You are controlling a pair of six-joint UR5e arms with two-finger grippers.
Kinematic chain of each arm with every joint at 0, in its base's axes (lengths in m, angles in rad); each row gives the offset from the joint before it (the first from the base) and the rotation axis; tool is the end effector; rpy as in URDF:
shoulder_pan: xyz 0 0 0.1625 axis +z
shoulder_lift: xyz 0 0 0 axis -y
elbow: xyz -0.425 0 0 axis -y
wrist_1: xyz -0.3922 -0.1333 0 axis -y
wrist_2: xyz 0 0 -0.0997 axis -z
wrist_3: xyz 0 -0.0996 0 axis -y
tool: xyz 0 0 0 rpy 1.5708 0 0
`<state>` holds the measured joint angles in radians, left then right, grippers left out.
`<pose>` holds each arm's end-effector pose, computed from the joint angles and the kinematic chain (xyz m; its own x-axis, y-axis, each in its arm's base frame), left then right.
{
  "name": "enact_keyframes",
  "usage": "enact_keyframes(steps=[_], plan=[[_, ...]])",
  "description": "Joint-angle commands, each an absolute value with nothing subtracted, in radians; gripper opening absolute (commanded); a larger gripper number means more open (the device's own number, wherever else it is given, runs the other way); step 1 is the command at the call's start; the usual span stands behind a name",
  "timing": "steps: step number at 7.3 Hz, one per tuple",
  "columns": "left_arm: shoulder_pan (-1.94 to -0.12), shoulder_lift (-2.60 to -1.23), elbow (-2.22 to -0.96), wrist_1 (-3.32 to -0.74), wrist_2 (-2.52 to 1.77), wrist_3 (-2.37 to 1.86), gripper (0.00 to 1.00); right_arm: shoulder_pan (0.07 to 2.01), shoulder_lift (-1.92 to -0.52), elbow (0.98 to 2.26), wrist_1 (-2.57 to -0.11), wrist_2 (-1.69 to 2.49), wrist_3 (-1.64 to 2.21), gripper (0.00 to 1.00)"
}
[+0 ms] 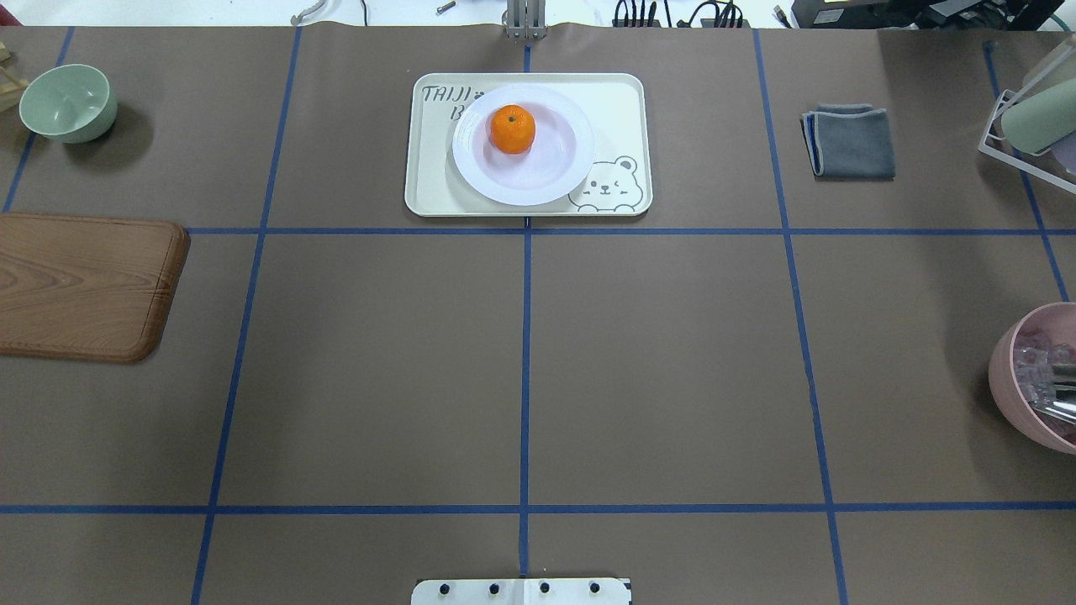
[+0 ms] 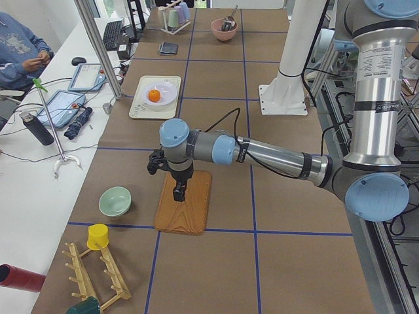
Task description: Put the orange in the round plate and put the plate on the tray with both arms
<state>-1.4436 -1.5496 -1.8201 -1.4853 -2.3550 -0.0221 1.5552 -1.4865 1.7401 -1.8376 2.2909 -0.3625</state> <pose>-0.0013 -0.4858 0.5543 0.6921 0.1676 -0.7021 -0.1103 0.9858 0.1266 0.0596 -0.5151 0.5638 0.6974 -0.3574 0.6212 0.2812 0.9337 0.2215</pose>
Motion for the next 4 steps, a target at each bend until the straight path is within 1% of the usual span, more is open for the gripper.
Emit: enact_keyframes(steps=[1,4], plan=[[-1.443,-1.551,-1.818,-1.483,-2.367,-0.026,0.98,1.552,-1.488,1.741,-1.841,2.286,-0.362,1.0],[-1.443,-1.551,-1.821,-1.486,-2.428,-0.106,0.98,1.545,-1.486,1.743,-1.844,2.289,-0.341,1.0]])
